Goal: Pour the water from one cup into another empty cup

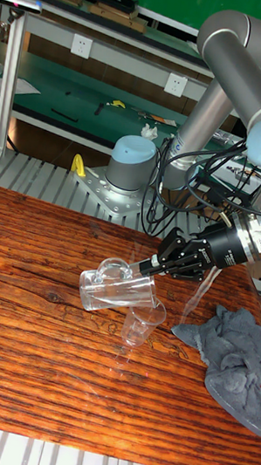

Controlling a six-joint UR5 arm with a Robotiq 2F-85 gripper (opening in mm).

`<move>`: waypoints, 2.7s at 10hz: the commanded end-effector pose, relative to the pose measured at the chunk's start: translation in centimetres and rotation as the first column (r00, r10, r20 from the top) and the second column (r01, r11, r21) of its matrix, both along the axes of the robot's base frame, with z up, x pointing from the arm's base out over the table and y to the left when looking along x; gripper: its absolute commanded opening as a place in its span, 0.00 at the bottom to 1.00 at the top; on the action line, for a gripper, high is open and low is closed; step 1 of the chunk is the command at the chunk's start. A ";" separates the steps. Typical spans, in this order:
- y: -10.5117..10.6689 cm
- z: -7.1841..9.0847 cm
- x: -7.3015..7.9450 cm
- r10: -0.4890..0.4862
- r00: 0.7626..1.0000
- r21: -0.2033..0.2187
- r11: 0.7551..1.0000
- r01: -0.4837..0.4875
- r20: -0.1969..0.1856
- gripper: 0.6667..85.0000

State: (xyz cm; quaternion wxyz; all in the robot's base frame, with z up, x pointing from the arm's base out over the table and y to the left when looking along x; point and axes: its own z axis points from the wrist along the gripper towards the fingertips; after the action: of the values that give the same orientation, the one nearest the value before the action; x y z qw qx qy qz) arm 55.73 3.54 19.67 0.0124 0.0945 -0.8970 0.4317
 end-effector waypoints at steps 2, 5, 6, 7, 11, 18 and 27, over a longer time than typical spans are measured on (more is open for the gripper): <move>-0.2 0.2 0.2 0.008 1.000 -0.013 1.000 -0.008 -0.003 0.00; -0.5 0.3 0.3 0.016 1.000 -0.029 0.999 -0.016 -0.006 0.00; -0.5 0.2 0.3 0.016 1.000 -0.030 0.999 -0.016 -0.006 0.00; -0.5 0.2 0.3 0.017 1.000 -0.033 0.999 -0.017 -0.005 0.00; -0.6 0.0 0.2 0.018 1.000 -0.044 0.999 -0.019 -0.005 0.00; -0.7 0.2 -0.1 0.019 1.000 -0.060 0.998 -0.019 -0.010 0.00; -0.7 0.3 -0.3 0.019 1.000 -0.064 0.998 -0.020 -0.012 0.00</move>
State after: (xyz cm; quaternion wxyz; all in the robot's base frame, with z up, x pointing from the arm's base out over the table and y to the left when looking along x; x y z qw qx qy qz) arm 55.66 2.75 20.17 0.0137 0.1065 -0.8788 0.4650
